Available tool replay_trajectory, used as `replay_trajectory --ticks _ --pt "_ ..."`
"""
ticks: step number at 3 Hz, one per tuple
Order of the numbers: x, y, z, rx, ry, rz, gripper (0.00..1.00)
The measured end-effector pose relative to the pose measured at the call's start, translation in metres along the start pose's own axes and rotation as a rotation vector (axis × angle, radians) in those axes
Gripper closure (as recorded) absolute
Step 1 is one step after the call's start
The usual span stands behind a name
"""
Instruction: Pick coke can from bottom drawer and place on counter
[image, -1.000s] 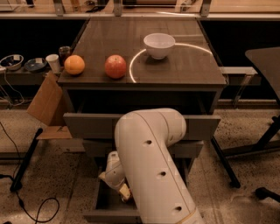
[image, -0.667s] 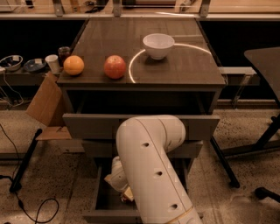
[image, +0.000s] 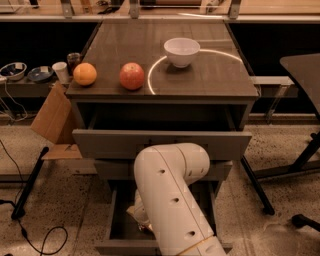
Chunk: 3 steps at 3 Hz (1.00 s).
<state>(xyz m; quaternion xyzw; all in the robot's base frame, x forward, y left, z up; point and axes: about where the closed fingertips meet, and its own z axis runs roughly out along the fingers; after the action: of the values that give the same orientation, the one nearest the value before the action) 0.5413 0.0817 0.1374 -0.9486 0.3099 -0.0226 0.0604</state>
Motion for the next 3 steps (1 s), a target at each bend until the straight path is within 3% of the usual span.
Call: replay_trajectory --ticks 1,2,3 --pt "0.004 0.007 0.021 -0.010 0.008 0.024 0.00" --pt "0.006 0.012 0.037 -0.028 0.020 0.050 0.16" --pt "0.010 0.017 0.032 -0.031 0.046 0.096 0.47"
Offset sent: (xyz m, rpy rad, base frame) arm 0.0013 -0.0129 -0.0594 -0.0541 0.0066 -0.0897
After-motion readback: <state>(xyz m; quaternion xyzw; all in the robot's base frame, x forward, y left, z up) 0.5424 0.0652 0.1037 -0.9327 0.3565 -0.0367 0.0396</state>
